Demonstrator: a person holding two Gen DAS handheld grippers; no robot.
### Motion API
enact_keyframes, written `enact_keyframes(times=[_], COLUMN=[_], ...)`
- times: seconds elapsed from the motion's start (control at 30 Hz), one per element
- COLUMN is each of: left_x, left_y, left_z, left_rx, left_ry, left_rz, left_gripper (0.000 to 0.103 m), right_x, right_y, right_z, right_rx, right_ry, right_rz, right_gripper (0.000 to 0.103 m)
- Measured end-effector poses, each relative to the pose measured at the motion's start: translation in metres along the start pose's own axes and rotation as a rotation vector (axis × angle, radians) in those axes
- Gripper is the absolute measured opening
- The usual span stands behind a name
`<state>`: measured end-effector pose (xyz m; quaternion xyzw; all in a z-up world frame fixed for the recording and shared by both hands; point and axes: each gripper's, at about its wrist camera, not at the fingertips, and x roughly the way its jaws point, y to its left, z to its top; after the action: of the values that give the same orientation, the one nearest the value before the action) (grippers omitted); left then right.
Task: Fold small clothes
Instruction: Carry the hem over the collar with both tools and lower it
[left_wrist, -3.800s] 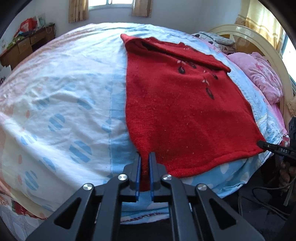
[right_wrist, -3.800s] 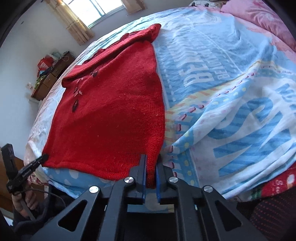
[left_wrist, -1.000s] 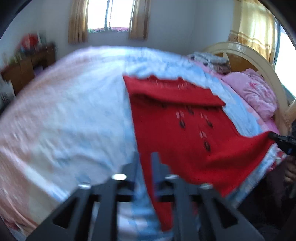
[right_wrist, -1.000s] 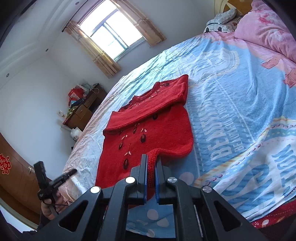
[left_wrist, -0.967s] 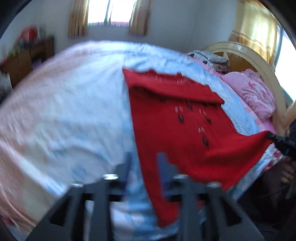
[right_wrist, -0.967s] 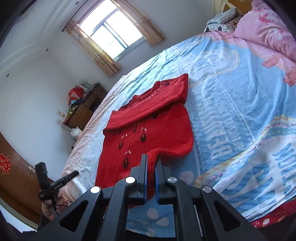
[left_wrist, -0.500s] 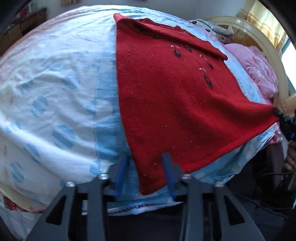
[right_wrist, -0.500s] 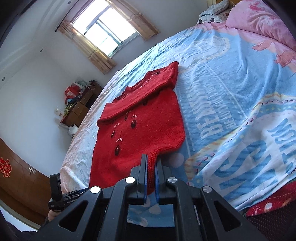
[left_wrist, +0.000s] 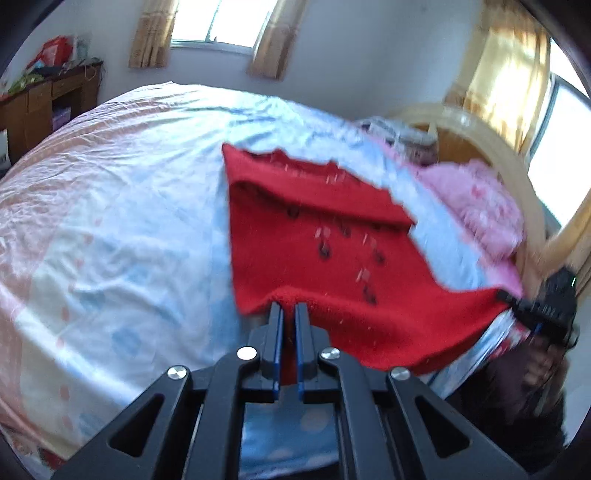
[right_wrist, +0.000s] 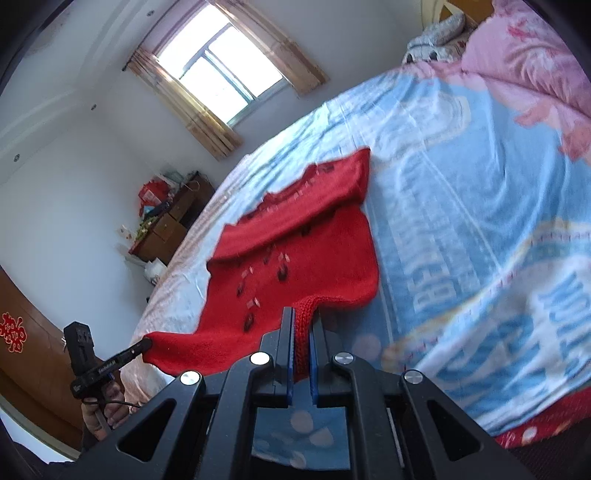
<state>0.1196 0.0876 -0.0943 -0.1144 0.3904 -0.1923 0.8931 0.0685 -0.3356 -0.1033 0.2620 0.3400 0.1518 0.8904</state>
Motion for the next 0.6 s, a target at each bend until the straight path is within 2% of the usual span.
enact_keyframes(times=[0.27,0.4,0.6], left_x=[0.020,0.027,0.057], left_y=[-0.004,0.001,0.017], left_z=[0.056,0.089,0.134], left_rx=[-0.032,-0.027,-0.057], left_ry=[-0.113,-0.168,-0.189], left_rz=[-0.014,0.022,0.055], left_gripper=[0.005,0.005,0.005], right_x=[0.012,0.028,0.070], right_y=[0.025,0.035,0.042], right_z=[0.065,0.102,0.154], right_rx=[-0.052,-0.066,-0.069], right_ry=[-0.085,-0.112,-0.113], right_rz=[0.016,0.022,0.000], right_gripper=[0.005,0.005,0.005])
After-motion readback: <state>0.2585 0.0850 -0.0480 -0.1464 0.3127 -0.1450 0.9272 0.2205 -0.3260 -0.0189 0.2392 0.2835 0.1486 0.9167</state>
